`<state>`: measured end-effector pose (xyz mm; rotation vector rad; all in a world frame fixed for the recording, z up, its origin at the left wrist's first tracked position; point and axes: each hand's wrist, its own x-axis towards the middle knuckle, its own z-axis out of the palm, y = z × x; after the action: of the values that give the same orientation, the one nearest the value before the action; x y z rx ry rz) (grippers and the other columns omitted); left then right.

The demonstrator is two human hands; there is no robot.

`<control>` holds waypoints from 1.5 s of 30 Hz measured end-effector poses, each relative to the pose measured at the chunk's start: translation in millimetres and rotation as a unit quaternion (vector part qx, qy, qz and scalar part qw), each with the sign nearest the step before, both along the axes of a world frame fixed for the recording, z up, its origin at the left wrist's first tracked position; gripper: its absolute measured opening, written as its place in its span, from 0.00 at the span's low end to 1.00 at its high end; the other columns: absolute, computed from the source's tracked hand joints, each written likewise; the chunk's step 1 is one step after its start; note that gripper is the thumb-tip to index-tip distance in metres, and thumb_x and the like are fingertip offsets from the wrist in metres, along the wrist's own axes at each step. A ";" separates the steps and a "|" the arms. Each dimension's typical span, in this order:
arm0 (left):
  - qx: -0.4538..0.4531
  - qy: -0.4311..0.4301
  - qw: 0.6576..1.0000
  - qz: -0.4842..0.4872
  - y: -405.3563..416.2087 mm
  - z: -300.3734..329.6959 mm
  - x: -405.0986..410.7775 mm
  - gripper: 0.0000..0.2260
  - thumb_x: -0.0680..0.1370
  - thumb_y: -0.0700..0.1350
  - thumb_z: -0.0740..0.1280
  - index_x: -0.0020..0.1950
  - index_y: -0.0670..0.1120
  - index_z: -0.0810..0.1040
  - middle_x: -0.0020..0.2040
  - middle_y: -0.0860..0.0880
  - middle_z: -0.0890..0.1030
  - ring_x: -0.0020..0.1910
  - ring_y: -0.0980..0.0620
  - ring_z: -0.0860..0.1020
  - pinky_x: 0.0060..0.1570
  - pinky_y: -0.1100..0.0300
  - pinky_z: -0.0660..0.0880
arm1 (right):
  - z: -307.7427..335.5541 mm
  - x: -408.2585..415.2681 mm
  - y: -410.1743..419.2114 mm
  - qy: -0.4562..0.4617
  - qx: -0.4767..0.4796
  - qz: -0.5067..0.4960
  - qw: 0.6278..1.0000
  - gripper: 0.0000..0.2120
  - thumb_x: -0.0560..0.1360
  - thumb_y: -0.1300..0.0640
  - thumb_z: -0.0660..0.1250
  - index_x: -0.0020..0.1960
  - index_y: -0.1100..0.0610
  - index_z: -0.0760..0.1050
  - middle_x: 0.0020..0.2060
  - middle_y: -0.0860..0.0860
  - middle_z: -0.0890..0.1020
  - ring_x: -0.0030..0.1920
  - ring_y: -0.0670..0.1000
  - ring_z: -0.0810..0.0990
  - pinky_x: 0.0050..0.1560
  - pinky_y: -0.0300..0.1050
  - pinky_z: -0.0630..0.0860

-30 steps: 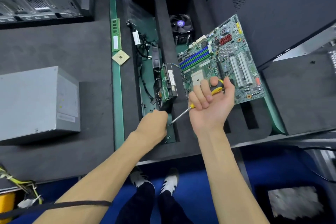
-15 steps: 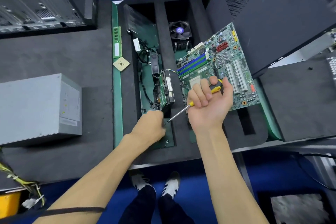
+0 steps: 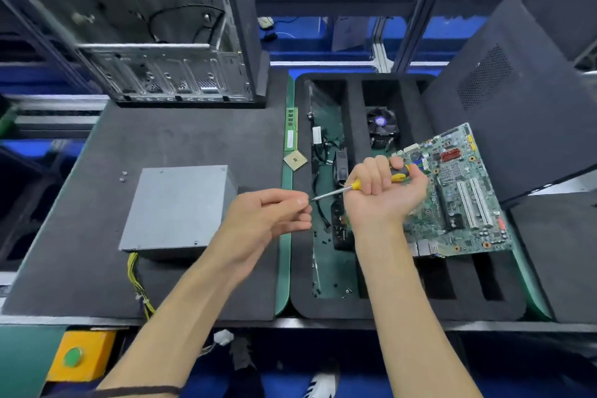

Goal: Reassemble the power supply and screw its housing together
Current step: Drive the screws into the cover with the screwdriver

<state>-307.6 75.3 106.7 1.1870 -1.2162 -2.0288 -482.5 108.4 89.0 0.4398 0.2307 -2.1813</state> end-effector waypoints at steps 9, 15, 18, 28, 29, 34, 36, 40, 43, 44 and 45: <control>-0.156 -0.042 0.985 0.059 -43.8 22.8 64.1 0.03 0.75 0.36 0.74 0.44 0.43 0.86 0.37 0.46 0.86 0.37 0.46 0.86 0.42 0.64 0.81 | 35.0 74.4 -56.1 0.042 0.026 -0.020 0.999 0.12 0.72 0.51 0.60 0.32 0.54 0.67 0.23 0.47 0.57 0.20 0.47 0.54 0.18 0.39 0.53; -0.133 0.001 0.989 0.060 -82.3 28.4 106.4 0.04 0.76 0.35 0.73 0.45 0.42 0.86 0.37 0.45 0.86 0.36 0.48 0.86 0.40 0.67 0.79 | 47.9 118.3 -92.4 0.063 0.025 -0.031 0.997 0.13 0.73 0.51 0.59 0.31 0.54 0.67 0.23 0.47 0.57 0.19 0.47 0.54 0.17 0.39 0.53; -0.202 -0.023 0.978 0.051 -96.2 28.0 122.5 0.05 0.75 0.35 0.73 0.44 0.44 0.86 0.36 0.48 0.86 0.36 0.51 0.86 0.38 0.71 0.76 | 48.9 137.7 -106.5 0.065 0.021 -0.033 0.997 0.11 0.70 0.51 0.61 0.31 0.54 0.67 0.23 0.46 0.57 0.19 0.47 0.54 0.18 0.38 0.53; -0.262 -0.029 0.963 0.051 -116.2 17.2 152.4 0.07 0.76 0.36 0.73 0.44 0.49 0.85 0.37 0.52 0.85 0.38 0.54 0.86 0.40 0.72 0.75 | 42.3 166.9 -129.9 0.048 0.017 -0.022 0.998 0.14 0.75 0.50 0.58 0.33 0.54 0.67 0.23 0.46 0.57 0.20 0.47 0.54 0.18 0.39 0.53; -0.263 -0.030 0.963 0.052 -117.0 16.3 153.8 0.08 0.76 0.36 0.73 0.45 0.49 0.85 0.37 0.52 0.85 0.38 0.54 0.86 0.40 0.73 0.75 | 41.3 168.0 -131.8 0.049 0.016 -0.020 0.998 0.14 0.75 0.50 0.58 0.33 0.54 0.67 0.23 0.46 0.57 0.20 0.47 0.54 0.18 0.39 0.53; -0.268 -0.025 0.962 0.047 -122.0 13.3 157.0 0.08 0.76 0.37 0.73 0.46 0.51 0.85 0.39 0.53 0.85 0.38 0.53 0.86 0.40 0.70 0.77 | 38.8 171.2 -139.5 0.056 0.012 -0.015 0.998 0.10 0.70 0.52 0.61 0.32 0.54 0.67 0.23 0.46 0.58 0.20 0.47 0.55 0.18 0.39 0.55; -0.268 -0.021 0.962 0.043 -123.9 13.1 156.1 0.08 0.76 0.39 0.74 0.50 0.52 0.85 0.41 0.53 0.85 0.41 0.52 0.86 0.42 0.68 0.79 | 38.8 173.0 -142.8 0.059 0.014 -0.015 0.998 0.10 0.70 0.52 0.61 0.32 0.54 0.67 0.23 0.46 0.58 0.20 0.47 0.55 0.18 0.39 0.55; -0.277 -0.001 0.959 0.050 -132.9 9.1 161.7 0.15 0.76 0.46 0.75 0.61 0.53 0.80 0.48 0.55 0.86 0.48 0.55 0.84 0.48 0.66 0.79 | 42.2 174.4 -147.2 0.073 0.006 -0.014 0.997 0.11 0.72 0.52 0.61 0.32 0.54 0.67 0.23 0.46 0.58 0.20 0.46 0.55 0.18 0.39 0.55; -0.299 -0.056 0.945 0.125 -150.9 -10.6 180.2 0.12 0.78 0.46 0.71 0.61 0.52 0.80 0.49 0.55 0.84 0.49 0.58 0.82 0.49 0.66 0.78 | 49.7 173.1 -153.5 0.124 -0.013 -0.006 0.992 0.16 0.78 0.49 0.58 0.34 0.55 0.68 0.23 0.47 0.58 0.21 0.46 0.55 0.19 0.40 0.56; -0.300 -0.106 0.937 0.143 -156.9 -20.8 187.3 0.12 0.78 0.45 0.70 0.61 0.52 0.80 0.50 0.55 0.83 0.49 0.59 0.81 0.49 0.64 0.78 | 52.9 174.0 -156.9 0.154 -0.016 0.000 0.988 0.17 0.79 0.48 0.57 0.35 0.55 0.68 0.23 0.47 0.58 0.21 0.46 0.55 0.19 0.40 0.55; -0.293 -0.159 0.931 0.148 -161.2 -31.3 193.7 0.12 0.78 0.44 0.71 0.62 0.52 0.79 0.52 0.55 0.81 0.50 0.59 0.80 0.49 0.62 0.77 | 55.6 176.6 -161.0 0.190 -0.016 0.010 0.982 0.18 0.80 0.47 0.55 0.35 0.55 0.67 0.23 0.47 0.58 0.21 0.47 0.54 0.19 0.40 0.55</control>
<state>-113.9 -85.8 75.4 1.3114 -1.5397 -1.1573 -305.9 -52.6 144.6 -0.0020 0.4037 -2.2320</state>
